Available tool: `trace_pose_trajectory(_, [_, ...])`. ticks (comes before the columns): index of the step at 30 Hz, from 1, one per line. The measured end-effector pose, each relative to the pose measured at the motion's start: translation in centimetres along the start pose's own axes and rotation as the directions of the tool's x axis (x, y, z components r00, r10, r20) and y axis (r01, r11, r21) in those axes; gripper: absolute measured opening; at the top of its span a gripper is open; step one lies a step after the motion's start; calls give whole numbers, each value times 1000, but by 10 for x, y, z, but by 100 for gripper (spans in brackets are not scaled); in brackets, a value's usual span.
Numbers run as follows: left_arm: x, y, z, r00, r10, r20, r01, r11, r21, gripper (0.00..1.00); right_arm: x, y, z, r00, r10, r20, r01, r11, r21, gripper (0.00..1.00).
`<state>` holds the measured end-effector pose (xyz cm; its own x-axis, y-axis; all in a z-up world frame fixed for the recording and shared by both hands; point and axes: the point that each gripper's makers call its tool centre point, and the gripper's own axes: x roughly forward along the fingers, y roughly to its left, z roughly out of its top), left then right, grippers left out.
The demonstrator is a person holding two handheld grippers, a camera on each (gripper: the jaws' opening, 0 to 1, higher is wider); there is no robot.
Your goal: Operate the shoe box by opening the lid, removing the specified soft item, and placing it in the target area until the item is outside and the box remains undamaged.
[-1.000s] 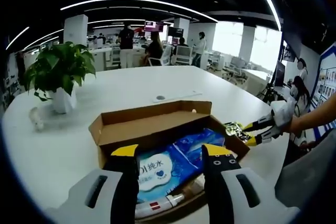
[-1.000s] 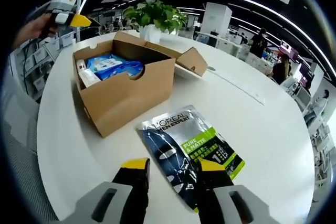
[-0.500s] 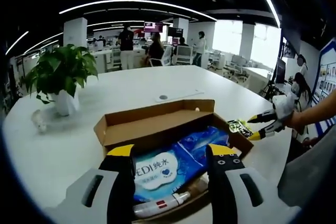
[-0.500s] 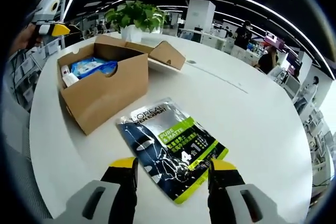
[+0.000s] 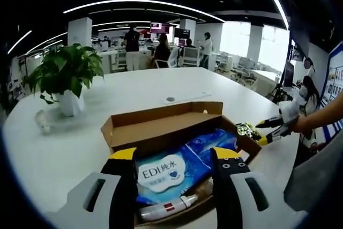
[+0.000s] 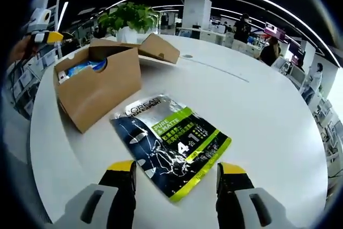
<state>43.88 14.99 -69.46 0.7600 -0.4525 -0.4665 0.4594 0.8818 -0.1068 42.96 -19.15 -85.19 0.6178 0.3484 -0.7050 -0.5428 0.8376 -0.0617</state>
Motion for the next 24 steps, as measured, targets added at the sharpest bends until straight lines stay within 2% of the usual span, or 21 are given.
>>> trace_pose_trajectory(6, [0, 0, -5, 1000, 1, -13, -1, 1000, 13, 54, 3, -3, 1, 1000, 5, 5, -5, 1000, 13, 58])
trace_pose_trajectory(12, [0, 0, -7, 1000, -2, -21, 3, 1000, 20, 54, 8, -6, 3, 999, 40, 9, -40, 999, -1, 56])
trace_pose_trajectory(24, [-1, 0, -11, 1000, -9, -29, 10, 1000, 30, 55, 14, -10, 9, 993, 114, -19, -115, 991, -66, 54])
